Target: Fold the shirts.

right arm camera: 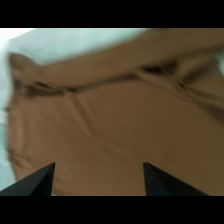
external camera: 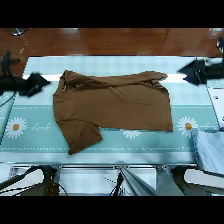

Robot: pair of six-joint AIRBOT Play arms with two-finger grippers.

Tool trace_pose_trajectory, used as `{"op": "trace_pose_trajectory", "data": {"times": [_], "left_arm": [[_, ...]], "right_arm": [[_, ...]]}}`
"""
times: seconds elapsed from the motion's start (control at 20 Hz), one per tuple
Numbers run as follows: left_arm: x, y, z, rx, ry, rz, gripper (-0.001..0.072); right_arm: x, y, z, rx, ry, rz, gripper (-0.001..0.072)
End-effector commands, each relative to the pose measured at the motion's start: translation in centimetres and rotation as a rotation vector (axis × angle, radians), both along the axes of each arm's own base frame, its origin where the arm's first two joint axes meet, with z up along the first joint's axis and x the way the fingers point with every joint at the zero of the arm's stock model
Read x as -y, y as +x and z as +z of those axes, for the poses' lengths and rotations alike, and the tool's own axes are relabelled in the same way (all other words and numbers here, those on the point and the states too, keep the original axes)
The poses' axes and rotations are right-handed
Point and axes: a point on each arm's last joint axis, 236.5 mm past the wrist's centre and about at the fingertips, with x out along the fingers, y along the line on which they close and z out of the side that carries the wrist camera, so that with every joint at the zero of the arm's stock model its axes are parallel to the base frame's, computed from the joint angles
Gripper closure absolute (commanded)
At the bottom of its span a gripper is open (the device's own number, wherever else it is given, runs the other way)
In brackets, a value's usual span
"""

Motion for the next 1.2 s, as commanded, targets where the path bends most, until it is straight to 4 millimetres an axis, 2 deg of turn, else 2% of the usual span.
{"op": "trace_pose_trajectory", "data": {"times": [0.0, 0.15, 0.3, 0.5, 0.65, 0.75, 1.0, 1.05, 1.1, 1.15], "left_arm": [[-1.2, -8.7, -4.9, -0.280, -0.096, -0.024, 0.0005], [-1.4, -11.6, -7.0, -0.355, -0.168, 0.025, 0.0005], [-0.4, -12.5, -8.5, -0.381, -0.200, 0.048, 0.0006], [0.9, -12.1, -10.4, -0.372, -0.173, 0.033, 0.0006], [3.3, -10.1, -9.9, -0.270, -0.213, -0.045, 0.0007], [4.3, -9.0, -10.1, -0.244, -0.219, -0.047, 0.0007], [5.5, -9.3, -11.5, -0.276, -0.222, -0.089, 0.0009], [5.6, -9.4, -11.7, -0.285, -0.226, -0.093, 0.0110], [5.7, -9.5, -11.9, -0.291, -0.228, -0.093, 0.0474], [5.6, -9.5, -11.8, -0.287, -0.226, -0.096, 0.0685]], "right_arm": [[1.2, -6.0, -4.4, -0.071, -0.155, -0.106, 0.0091], [-1.7, -10.2, -6.6, -0.066, -0.078, -0.203, 0.0090], [-3.2, -12.1, -7.2, -0.052, -0.025, -0.256, 0.0090], [-3.5, -12.3, -7.2, -0.057, 0.000, -0.277, 0.0090], [-4.0, -12.1, -6.7, -0.057, 0.040, -0.285, 0.0091], [-4.4, -11.8, -6.1, -0.047, 0.076, -0.294, 0.0090], [-4.5, -11.5, -5.7, -0.040, 0.093, -0.303, 0.0091], [-4.3, -11.3, -5.8, -0.034, 0.087, -0.312, 0.0090], [-3.7, -10.9, -5.9, -0.022, 0.072, -0.333, 0.0091], [-2.8, -10.6, -6.1, -0.016, 0.049, -0.364, 0.0091]]}}
